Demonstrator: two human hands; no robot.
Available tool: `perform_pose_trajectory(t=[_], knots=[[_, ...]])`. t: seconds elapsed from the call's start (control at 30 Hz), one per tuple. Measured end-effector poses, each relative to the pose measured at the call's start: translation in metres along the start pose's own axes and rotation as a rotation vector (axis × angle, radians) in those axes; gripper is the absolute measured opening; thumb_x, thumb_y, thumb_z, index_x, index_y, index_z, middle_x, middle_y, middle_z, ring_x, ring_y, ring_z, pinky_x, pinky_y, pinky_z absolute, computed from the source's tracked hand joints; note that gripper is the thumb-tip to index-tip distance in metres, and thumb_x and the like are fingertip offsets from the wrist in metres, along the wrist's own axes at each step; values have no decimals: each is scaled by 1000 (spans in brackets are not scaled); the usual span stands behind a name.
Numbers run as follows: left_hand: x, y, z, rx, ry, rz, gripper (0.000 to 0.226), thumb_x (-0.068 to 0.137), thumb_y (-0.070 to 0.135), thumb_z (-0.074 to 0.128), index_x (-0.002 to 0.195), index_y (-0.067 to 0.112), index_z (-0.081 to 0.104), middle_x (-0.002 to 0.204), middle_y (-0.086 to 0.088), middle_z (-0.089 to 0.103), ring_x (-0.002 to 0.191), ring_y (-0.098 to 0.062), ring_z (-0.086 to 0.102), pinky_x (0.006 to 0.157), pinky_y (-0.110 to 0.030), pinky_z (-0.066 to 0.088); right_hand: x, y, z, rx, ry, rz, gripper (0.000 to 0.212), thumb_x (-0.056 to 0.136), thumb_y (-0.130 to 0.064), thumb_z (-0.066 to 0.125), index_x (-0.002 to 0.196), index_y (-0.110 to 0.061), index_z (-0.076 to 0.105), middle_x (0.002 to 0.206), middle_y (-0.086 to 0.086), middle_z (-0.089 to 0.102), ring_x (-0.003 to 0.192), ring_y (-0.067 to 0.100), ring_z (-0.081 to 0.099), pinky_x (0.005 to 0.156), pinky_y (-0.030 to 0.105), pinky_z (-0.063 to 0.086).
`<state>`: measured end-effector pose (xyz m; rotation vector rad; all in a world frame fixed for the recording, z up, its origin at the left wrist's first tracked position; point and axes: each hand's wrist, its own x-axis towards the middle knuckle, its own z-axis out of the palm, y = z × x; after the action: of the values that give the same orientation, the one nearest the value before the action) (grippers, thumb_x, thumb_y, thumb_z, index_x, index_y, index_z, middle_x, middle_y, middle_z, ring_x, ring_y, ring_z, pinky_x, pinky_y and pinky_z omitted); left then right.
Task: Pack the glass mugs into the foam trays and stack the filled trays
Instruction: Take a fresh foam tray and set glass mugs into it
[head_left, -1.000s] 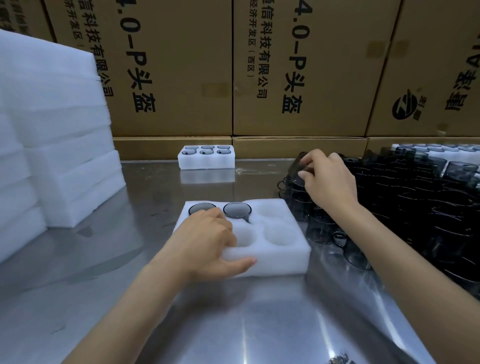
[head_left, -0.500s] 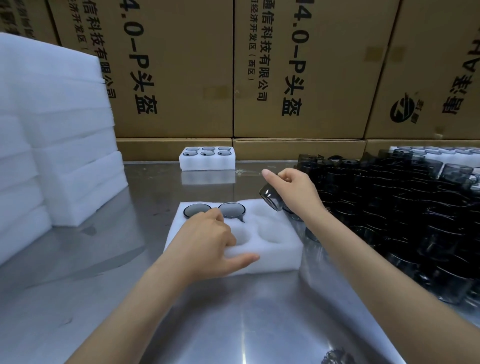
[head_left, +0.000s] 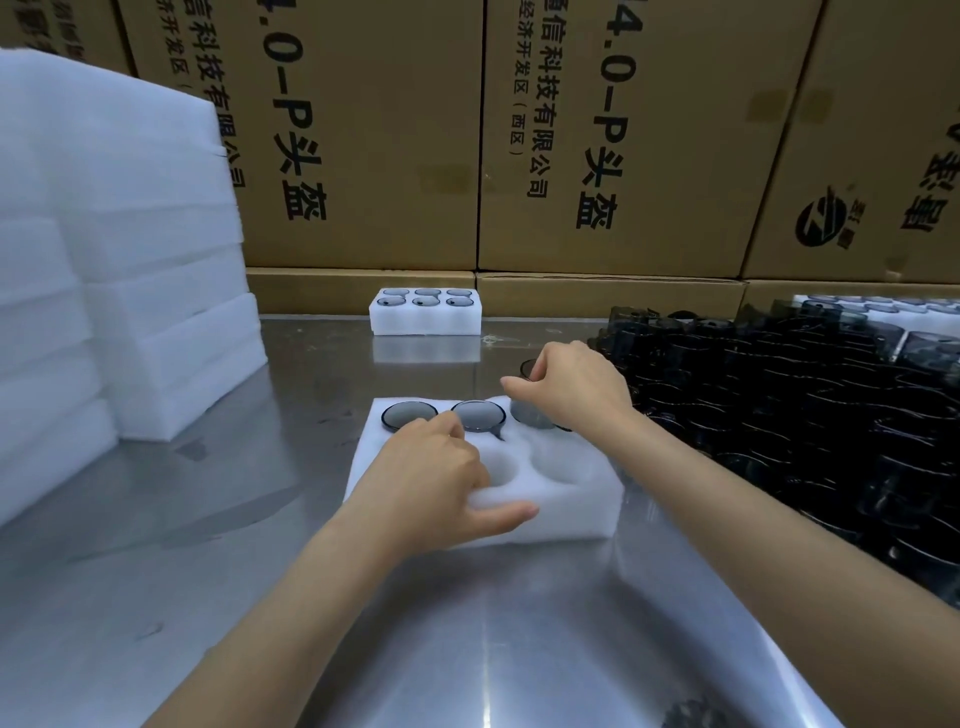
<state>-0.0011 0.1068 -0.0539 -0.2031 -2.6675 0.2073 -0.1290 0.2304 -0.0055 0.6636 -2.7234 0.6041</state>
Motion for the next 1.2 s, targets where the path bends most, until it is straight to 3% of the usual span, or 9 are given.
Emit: perform_pose_trajectory(t=[0.2,0.33,0.5,0.67,0.73,0.8,0.9,1.1,1.2], knots=[[1,0,-2,-19,-19,-23,71,74,78,24,53,19,57,56,2,58,85,-14,43,71,-34,40,-2,2,8,-63,24,40,42,79,-48,59,98,-12,62,108,8,56,104,29,52,65,29,37],[0,0,-2,-39,-21,-30,66,76,78,31,52,20,51,56,2,57,83,-13,40,72,-33,40,-3,2,13,-69,13,58,47,79,-62,56,79,-15,56,91,5,59,96,28,55,61,29,37],[-1,2,-11,-85,-30,-53,81,72,80,14,67,19,68,65,7,62,84,-11,47,77,-29,40,-10,14,-6,128,6,48,64,88,-69,32,70,-13,56,68,0,63,71,22,61,55,29,40],[4,10,-22,-356,138,-85,58,82,70,28,104,31,65,108,18,62,103,-7,53,91,-25,40,-27,40,-17,448,123,-120,42,101,-39,27,113,-29,65,115,-13,62,111,6,52,89,29,40],[12,14,-21,-393,113,-82,59,87,66,36,133,32,49,139,19,45,128,-3,37,106,-23,30,-37,49,-11,424,56,-212,41,102,-31,26,132,-28,55,138,-14,50,130,3,39,106,27,31],[21,17,-18,-364,-13,-66,72,89,65,35,150,31,19,156,19,13,143,-1,9,116,-28,9,-44,54,-3,360,-31,-271,43,103,-29,24,142,-29,41,149,-18,34,138,-2,24,115,24,17],[31,18,-10,-307,-152,-74,81,87,69,29,151,29,0,158,15,-7,144,-2,-8,117,-34,-2,-47,56,3,300,-89,-292,44,103,-29,23,146,-31,33,152,-20,24,134,-11,12,110,13,7],[30,18,2,-335,-249,-103,75,85,73,30,147,31,26,156,14,21,145,-6,3,117,-39,1,-52,54,0,129,-213,-187,42,101,-31,21,129,-43,51,149,-29,28,140,-5,13,109,33,23],[32,17,1,-362,-262,-115,75,83,76,29,146,35,27,155,15,22,145,-7,6,116,-39,1,-53,51,-3,82,-235,-185,42,102,-32,21,130,-42,51,150,-27,26,142,-2,13,108,32,23]])
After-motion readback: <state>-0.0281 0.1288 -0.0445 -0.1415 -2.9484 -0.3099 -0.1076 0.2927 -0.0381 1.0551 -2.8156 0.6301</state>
